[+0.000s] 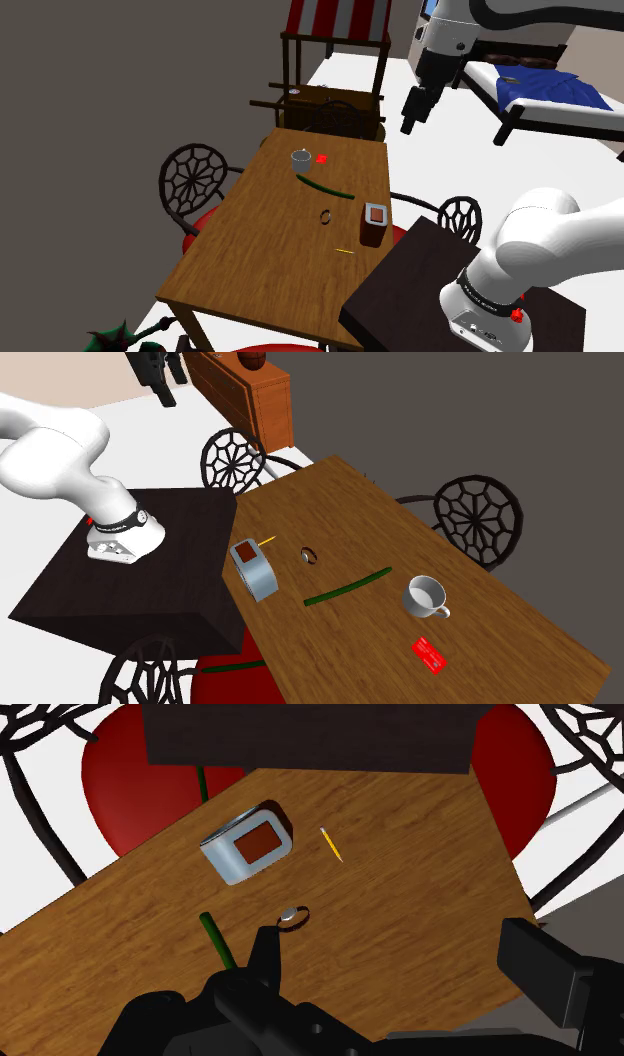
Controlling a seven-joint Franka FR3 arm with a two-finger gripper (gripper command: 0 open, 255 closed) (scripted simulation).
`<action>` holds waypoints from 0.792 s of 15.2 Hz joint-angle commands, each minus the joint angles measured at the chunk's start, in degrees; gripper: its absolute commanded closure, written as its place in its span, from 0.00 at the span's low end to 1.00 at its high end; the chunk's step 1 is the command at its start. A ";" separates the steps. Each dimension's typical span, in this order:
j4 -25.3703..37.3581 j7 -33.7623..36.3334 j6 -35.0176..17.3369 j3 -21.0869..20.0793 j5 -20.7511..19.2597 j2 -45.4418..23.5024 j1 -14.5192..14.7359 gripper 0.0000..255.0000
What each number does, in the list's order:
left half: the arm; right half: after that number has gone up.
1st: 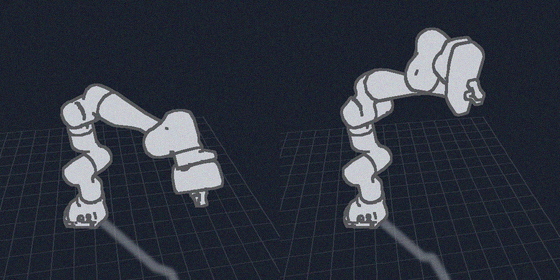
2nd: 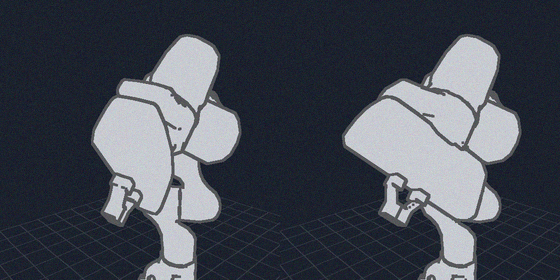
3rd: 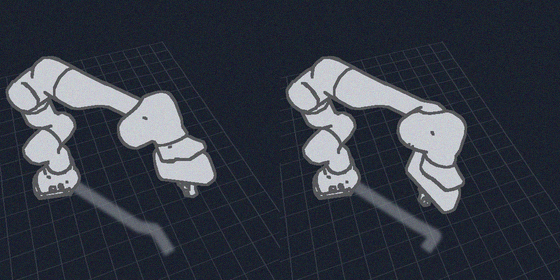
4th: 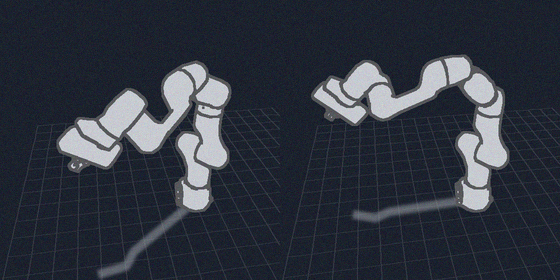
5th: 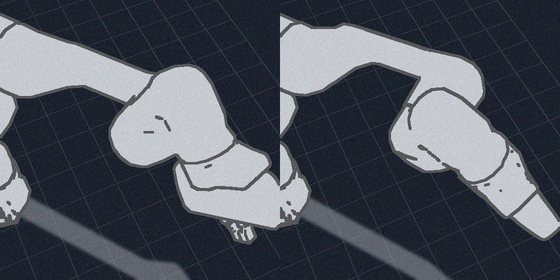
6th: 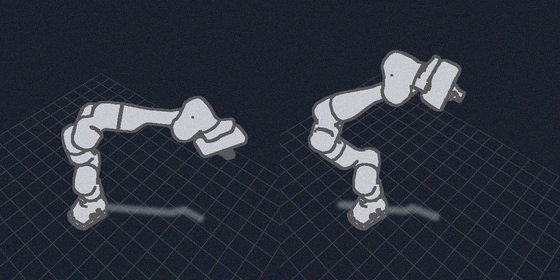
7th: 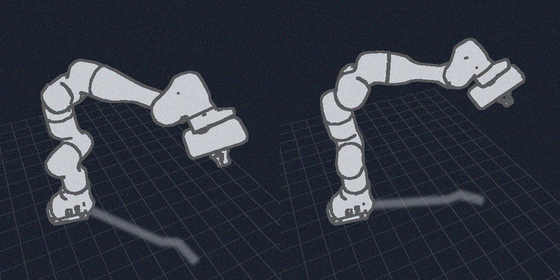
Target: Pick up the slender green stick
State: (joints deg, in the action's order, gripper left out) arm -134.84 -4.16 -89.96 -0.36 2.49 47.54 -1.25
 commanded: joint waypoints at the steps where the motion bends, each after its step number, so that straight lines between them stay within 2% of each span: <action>1: 0.00 0.00 0.00 0.00 0.00 0.00 0.00 0.00; 12: -3.85 -8.46 -18.84 4.65 -3.03 -17.06 -0.40 0.00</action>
State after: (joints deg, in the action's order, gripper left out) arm -138.57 -11.41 -107.17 3.53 -0.11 32.07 -1.43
